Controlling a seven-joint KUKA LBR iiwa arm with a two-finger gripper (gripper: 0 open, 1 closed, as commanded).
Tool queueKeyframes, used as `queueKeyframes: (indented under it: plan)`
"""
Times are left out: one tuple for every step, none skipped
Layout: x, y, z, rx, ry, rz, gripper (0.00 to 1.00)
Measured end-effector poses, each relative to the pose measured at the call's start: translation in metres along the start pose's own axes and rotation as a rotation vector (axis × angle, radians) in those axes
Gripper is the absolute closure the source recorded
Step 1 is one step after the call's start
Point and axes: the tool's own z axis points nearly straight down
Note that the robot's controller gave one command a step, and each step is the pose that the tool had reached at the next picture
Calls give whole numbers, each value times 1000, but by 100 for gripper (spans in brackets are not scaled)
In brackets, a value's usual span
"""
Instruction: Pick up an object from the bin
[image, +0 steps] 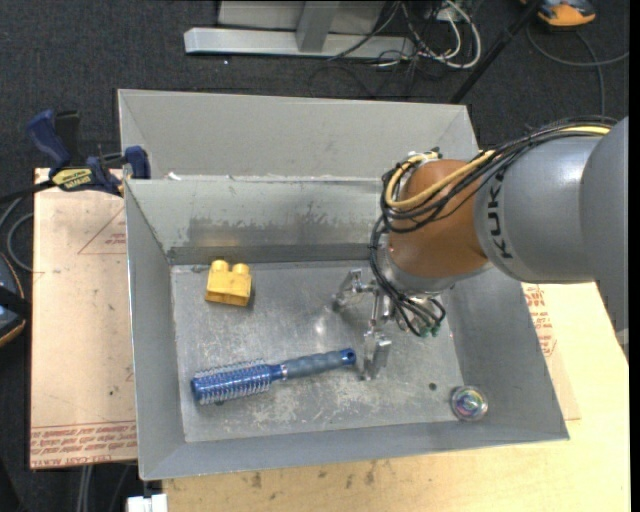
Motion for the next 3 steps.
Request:
queueKeyframes:
  plan:
    - [52,51,-1,4,-2,-128,0]
    - [52,52,0,1,1,-128,100]
    - [51,71,-147,1,7,-235,100]
